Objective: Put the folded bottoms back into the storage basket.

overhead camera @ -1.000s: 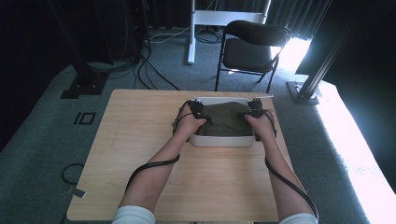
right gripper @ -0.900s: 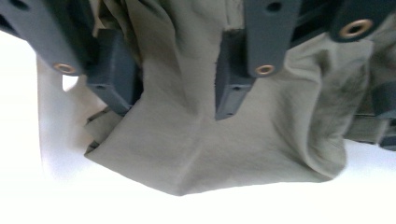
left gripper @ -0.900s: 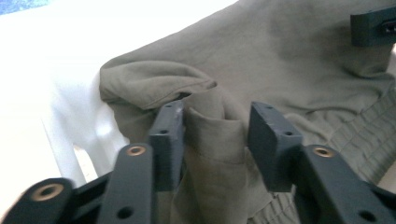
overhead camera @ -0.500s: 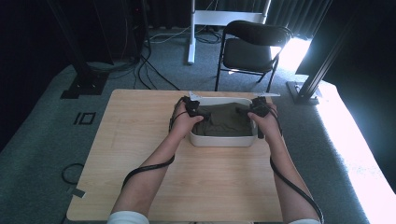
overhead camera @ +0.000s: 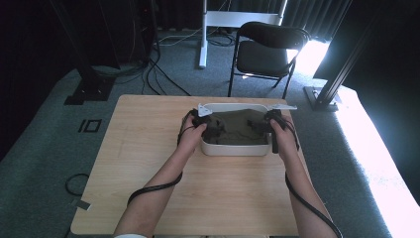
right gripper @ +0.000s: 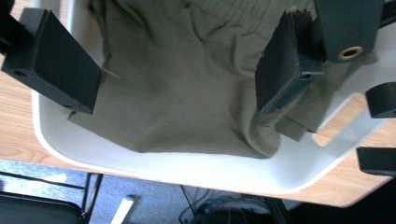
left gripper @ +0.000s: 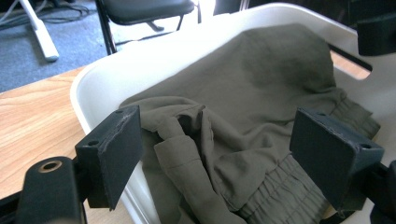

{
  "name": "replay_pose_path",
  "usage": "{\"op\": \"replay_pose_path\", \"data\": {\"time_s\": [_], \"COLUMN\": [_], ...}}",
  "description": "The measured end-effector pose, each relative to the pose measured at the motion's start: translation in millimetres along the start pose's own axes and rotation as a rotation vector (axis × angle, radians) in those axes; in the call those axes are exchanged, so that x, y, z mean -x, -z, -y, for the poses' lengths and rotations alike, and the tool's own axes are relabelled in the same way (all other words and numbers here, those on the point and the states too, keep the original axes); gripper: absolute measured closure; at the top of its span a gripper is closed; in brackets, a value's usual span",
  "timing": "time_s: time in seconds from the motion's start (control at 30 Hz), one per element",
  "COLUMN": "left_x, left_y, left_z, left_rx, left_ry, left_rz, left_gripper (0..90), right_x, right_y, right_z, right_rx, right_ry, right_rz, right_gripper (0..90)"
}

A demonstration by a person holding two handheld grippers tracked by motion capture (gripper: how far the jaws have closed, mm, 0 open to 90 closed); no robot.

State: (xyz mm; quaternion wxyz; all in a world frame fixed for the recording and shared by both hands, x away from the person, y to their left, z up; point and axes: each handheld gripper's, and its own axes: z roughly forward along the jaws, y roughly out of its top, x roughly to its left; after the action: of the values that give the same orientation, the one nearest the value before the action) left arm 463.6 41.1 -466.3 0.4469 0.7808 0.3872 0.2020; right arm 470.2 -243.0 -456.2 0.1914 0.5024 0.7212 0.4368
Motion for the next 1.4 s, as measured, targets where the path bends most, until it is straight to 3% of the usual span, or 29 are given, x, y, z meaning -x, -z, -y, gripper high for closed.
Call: {"op": "replay_pose_path", "data": {"time_s": [0.23,0.63,0.73,1.03,1.2,1.4], "left_x": [4.6,13.9,17.7,24.4,23.8,13.1], "left_y": [14.4,35.8,42.1,63.4,69.3,71.9], "left_z": [10.0,22.9,26.0,31.7,36.7,48.6], "left_rx": [0.040,0.023,0.030,0.046,0.046,0.018], "left_ry": [-0.016,-0.049,-0.047,-0.079,-0.082,-0.082], "left_rz": [0.016,0.023,0.042,0.040,0.036,0.017], "left_gripper": [18.8,18.8,18.8,18.8,18.8,18.8], "right_x": [-5.8,-13.6,-16.7,-23.5,-26.6,-28.3], "right_y": [15.0,36.3,43.0,63.0,68.2,73.8], "right_z": [11.5,26.2,28.5,41.3,49.7,65.2], "right_rx": [0.035,0.054,0.065,0.086,0.079,0.086], "right_ry": [0.028,0.076,0.091,0.125,0.132,0.148], "right_rz": [-0.013,-0.029,-0.026,-0.019,-0.021,-0.017], "right_gripper": [14.3,14.0,13.6,13.4,13.4,13.4]}}
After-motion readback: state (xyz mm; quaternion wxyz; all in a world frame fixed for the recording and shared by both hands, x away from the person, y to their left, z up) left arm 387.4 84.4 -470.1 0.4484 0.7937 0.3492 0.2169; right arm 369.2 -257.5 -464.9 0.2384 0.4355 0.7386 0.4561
